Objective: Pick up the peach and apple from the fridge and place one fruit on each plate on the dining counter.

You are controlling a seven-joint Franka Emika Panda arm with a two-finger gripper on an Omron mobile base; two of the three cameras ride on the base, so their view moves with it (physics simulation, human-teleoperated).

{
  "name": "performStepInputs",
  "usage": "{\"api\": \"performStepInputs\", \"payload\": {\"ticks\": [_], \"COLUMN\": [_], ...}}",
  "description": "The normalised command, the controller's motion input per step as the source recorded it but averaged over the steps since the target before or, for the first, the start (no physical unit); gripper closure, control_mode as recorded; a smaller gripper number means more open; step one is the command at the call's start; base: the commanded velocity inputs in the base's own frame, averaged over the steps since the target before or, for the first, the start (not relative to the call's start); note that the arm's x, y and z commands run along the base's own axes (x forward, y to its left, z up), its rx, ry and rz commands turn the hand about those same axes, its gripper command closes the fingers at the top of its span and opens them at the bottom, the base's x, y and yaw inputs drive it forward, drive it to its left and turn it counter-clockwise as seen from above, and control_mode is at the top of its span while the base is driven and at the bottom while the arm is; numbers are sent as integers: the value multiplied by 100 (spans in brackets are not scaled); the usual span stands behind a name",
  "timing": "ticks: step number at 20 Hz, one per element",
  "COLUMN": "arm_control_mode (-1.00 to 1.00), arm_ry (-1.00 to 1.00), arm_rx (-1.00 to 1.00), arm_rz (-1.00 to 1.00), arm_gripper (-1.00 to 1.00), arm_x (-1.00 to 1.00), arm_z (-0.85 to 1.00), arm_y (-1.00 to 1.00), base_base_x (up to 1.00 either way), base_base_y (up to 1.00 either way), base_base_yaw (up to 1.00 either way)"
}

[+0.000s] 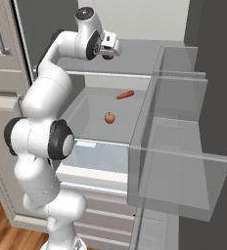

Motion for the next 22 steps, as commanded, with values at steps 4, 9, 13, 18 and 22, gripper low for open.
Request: {"api": "performStepInputs", "payload": {"ticks": [4,9,13,18,22], "arm_control_mode": [-100,-100,-100,-100,-100], "arm_ry": [1,1,3,3,8], "arm_rx": [0,0,0,0,0], "arm_rz": [0,0,0,0,0], "arm_gripper": [-100,-100,-100,-100,-100], "arm_x": [42,40,32,19,16], "arm_z": [-3,-7,-9,-5,-19], "arm_y": [0,-1,-10,-10,0], "base_base_x": [0,0,0,0,0], "base_base_y": [0,0,0,0,0], "base_base_yaw": [0,0,0,0,0]}}
